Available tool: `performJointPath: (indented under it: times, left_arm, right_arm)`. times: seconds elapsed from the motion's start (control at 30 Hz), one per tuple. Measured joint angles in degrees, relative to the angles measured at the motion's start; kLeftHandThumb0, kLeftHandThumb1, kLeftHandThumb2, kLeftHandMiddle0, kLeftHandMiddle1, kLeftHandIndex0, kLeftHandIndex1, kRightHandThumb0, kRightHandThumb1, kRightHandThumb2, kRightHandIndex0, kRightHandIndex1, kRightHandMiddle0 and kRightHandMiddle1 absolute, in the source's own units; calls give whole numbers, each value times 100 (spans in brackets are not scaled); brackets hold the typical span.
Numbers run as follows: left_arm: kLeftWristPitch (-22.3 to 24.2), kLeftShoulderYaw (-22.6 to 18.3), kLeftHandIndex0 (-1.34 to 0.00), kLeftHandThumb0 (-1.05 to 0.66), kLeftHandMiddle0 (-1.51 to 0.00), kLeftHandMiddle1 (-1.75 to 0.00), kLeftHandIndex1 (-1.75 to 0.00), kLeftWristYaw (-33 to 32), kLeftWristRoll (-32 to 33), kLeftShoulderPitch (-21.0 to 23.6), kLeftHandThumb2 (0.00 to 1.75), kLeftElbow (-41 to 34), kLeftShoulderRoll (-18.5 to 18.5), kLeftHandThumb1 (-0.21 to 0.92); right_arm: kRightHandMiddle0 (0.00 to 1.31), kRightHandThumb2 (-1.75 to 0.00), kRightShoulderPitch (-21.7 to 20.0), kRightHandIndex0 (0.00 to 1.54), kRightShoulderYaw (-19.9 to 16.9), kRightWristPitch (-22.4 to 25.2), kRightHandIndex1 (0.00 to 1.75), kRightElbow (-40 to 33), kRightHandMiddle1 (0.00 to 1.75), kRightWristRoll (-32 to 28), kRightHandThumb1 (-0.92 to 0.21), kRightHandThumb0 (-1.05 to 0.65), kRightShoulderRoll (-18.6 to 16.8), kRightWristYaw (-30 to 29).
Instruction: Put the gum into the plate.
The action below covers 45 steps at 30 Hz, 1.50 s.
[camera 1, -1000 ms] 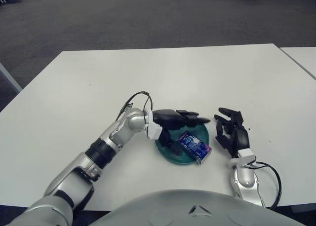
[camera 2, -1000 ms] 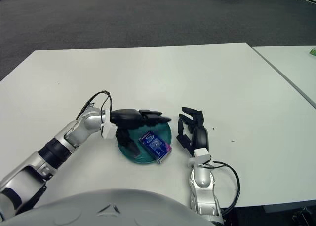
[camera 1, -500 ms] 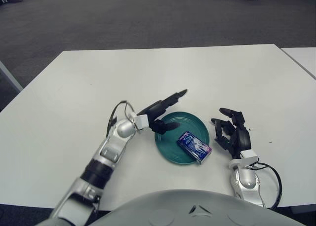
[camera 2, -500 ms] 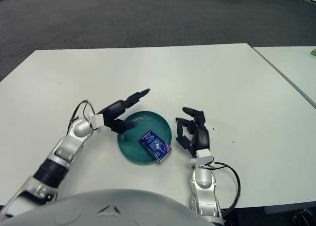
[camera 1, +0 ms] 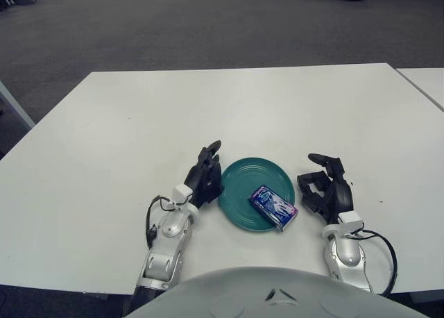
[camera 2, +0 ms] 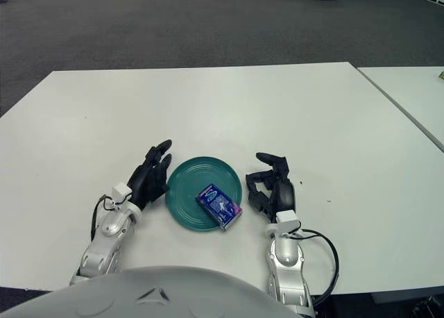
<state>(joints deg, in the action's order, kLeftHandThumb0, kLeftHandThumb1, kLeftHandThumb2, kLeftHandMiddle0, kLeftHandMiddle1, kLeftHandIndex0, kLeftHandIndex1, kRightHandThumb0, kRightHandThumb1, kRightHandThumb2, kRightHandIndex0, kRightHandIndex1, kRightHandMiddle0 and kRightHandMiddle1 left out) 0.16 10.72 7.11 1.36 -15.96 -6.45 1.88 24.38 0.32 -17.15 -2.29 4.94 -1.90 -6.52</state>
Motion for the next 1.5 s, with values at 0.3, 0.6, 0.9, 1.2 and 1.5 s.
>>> performJointPath:
  times: [0.3,0.6,0.9,1.2,1.5]
  left_arm:
    - [-208,-207,-21,-79,-37,-71,-114,-404,-29,-267,103,-66,148,92]
    - [-739,-354,-21,-79,-32,-84,-122,-790,-75,-745,104,113,342,92]
    - [-1145,-362,-24,-80,-41,-99,-125,-803,-87,-1056,105,499,410,92]
    - [-1482,-439,-27,-80,-48,-111,-133,-837,-86,-995,102,880,456,92]
    - [-1621,-449,-25,-81,-46,-128,-150,-1098,-97,-1017,99,848,512,92]
  right_arm:
    - [8,-30,2,43,1,4,149,-15,124,-9,-92,35,1,60]
    - [8,-31,68,42,-12,78,150,-85,124,-8,-92,34,25,107]
    - [8,-31,93,42,-41,98,150,-121,123,-12,-92,34,69,123]
    - [7,-34,95,38,-68,133,154,-128,124,-16,-92,34,80,184]
    - [8,-36,92,37,-79,134,156,-129,124,5,-92,34,91,180]
